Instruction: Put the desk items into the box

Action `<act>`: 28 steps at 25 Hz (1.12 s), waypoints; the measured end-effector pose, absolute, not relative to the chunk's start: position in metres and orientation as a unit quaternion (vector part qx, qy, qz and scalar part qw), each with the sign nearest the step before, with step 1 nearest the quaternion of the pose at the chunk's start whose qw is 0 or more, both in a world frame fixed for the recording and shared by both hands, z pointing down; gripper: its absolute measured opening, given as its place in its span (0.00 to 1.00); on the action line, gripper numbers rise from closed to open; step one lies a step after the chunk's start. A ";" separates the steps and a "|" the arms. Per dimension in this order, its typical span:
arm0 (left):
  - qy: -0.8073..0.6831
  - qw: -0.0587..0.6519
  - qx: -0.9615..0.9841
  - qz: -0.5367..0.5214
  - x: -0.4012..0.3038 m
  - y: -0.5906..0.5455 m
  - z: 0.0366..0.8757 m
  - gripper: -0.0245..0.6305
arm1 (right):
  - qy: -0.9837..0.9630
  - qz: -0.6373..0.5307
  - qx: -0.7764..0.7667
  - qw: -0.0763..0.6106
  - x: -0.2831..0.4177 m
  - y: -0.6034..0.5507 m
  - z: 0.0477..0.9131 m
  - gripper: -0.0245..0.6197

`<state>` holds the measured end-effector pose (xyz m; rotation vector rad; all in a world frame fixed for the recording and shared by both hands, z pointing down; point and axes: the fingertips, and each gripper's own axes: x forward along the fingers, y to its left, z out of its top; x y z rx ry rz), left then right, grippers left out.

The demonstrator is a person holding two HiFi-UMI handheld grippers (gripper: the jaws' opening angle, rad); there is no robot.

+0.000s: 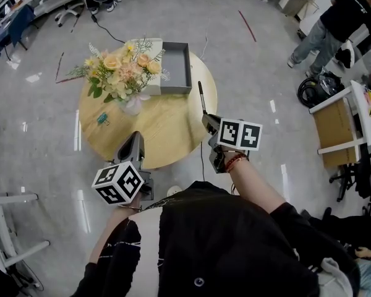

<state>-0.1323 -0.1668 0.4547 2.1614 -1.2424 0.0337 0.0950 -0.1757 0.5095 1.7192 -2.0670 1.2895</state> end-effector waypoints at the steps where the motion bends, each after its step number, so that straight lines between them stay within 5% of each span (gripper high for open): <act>1: -0.477 0.314 0.821 0.011 -0.134 -0.167 0.454 0.05 | -0.692 0.429 0.576 0.076 0.095 -0.177 0.507 0.14; 28: -0.503 0.313 0.806 0.012 -0.127 -0.186 0.451 0.05 | -0.720 0.410 0.558 0.038 0.103 -0.204 0.488 0.14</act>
